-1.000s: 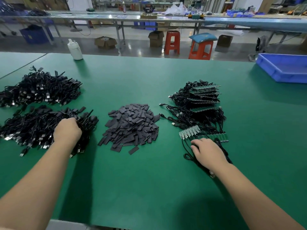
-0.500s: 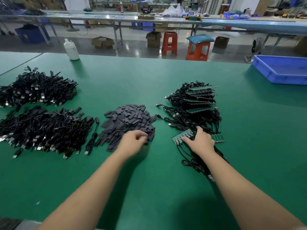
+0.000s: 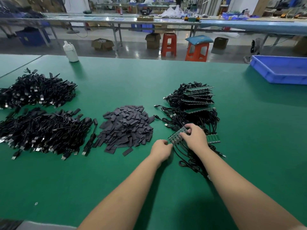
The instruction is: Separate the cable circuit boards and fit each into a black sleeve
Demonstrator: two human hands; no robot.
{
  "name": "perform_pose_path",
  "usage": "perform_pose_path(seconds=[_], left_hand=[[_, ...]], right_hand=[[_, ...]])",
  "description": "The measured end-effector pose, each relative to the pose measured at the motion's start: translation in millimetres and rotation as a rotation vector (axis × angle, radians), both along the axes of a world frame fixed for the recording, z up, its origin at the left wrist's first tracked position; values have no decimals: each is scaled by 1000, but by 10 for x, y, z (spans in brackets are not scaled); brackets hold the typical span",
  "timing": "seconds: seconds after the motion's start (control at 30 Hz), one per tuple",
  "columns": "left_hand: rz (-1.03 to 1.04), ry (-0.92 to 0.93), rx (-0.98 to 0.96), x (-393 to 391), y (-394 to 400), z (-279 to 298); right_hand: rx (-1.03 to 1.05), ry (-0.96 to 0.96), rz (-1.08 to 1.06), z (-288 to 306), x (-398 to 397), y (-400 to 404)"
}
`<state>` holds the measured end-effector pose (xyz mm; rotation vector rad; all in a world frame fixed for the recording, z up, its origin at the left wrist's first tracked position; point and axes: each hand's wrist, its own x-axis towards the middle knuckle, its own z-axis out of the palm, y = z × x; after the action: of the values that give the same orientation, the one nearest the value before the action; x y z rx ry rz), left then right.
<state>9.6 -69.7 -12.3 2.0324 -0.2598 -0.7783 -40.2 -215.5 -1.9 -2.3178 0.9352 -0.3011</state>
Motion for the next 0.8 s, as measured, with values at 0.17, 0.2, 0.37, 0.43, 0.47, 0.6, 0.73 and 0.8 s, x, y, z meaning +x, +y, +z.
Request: perform_pose_path(seconds=[0.17,0.2,0.37,0.43,0.47,0.6,0.73,0.8], left_hand=[[180,49,-211,-55,-48,44],[206,40,-256,-61,-57,63],[157,-82,-384,-95,-98,298],[90,-239,-301,-108,-128,375],[75,-291,-280,-126,-141,414],[97,-403,-248,-198,-185,539],[141,-459,-247,-274,-252,621],[168,-461,-262,-285,-253,637]], right_hand=[[171,-135,111,213,-63,18],[193,-175,128,267,-100,20],[296,-276,153,569,-297,19],[137,-215,179,658,-330,-3],[58,-188,186,685,-337,-12],[-83,-172,150,769,-351,5],[-163,-226,96,790,-373,53],[-191,-218,81,804,-393,32]])
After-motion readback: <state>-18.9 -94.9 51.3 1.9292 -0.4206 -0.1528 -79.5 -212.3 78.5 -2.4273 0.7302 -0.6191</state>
